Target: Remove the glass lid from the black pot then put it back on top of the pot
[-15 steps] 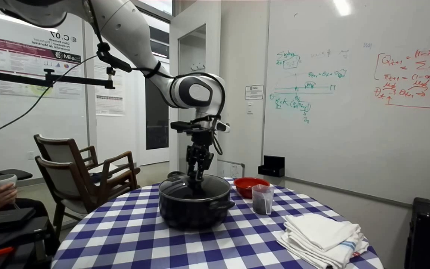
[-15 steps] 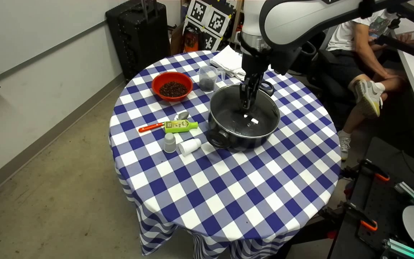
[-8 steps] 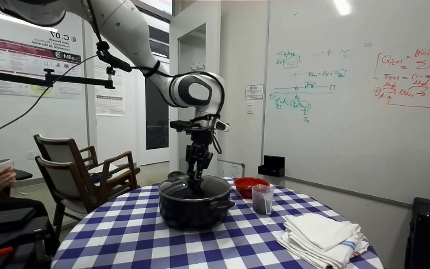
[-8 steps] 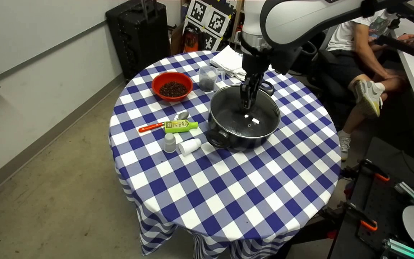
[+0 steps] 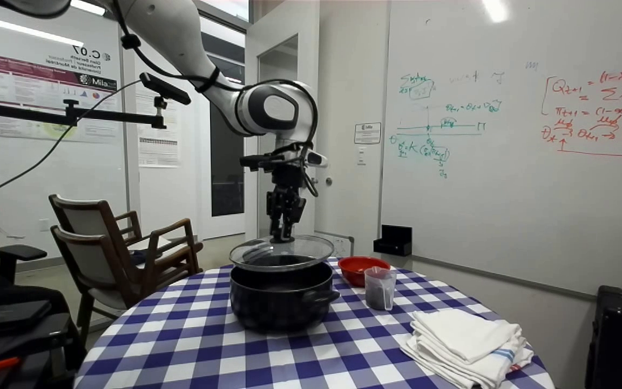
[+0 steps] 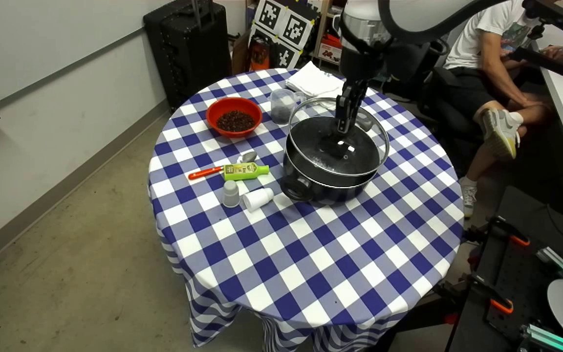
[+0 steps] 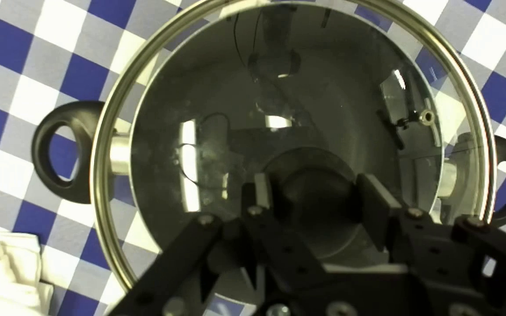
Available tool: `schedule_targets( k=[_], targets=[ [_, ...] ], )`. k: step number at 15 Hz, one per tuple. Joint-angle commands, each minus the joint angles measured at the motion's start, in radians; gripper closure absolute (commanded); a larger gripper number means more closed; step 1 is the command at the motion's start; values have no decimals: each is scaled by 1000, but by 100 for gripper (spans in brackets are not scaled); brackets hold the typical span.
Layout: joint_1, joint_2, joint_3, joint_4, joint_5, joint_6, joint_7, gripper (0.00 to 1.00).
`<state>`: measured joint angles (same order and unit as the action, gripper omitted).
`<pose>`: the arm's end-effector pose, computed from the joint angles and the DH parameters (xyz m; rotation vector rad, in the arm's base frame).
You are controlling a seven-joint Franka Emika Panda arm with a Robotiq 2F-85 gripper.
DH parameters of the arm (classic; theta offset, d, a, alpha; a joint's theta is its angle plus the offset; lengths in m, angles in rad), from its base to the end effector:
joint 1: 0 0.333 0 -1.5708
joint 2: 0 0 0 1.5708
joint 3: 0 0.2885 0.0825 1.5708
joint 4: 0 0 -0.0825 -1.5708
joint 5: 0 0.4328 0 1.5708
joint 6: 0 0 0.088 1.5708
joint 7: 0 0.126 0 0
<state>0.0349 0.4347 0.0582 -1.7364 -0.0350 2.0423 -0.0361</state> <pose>0.6687 0.0584 0.2477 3.1183 0.2237 -0.1999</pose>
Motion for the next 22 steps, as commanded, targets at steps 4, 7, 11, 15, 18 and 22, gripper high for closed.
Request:
schedule_targets(
  k=[4,7,11,15,18,22],
  targets=[
    [-12,-352,-45,-293,-31,5,60,75],
    [-48,-465,-75,-417,-4,-16,63,75],
    [-97,-543,-119,-575,34,1,42,75],
    [-123,-550,-146,-690,57,69,29,75],
    [-136,-516,-164,-745,111,134,32,75],
    [-157,-455,-183,-761,158,192,74,75]
  ],
)
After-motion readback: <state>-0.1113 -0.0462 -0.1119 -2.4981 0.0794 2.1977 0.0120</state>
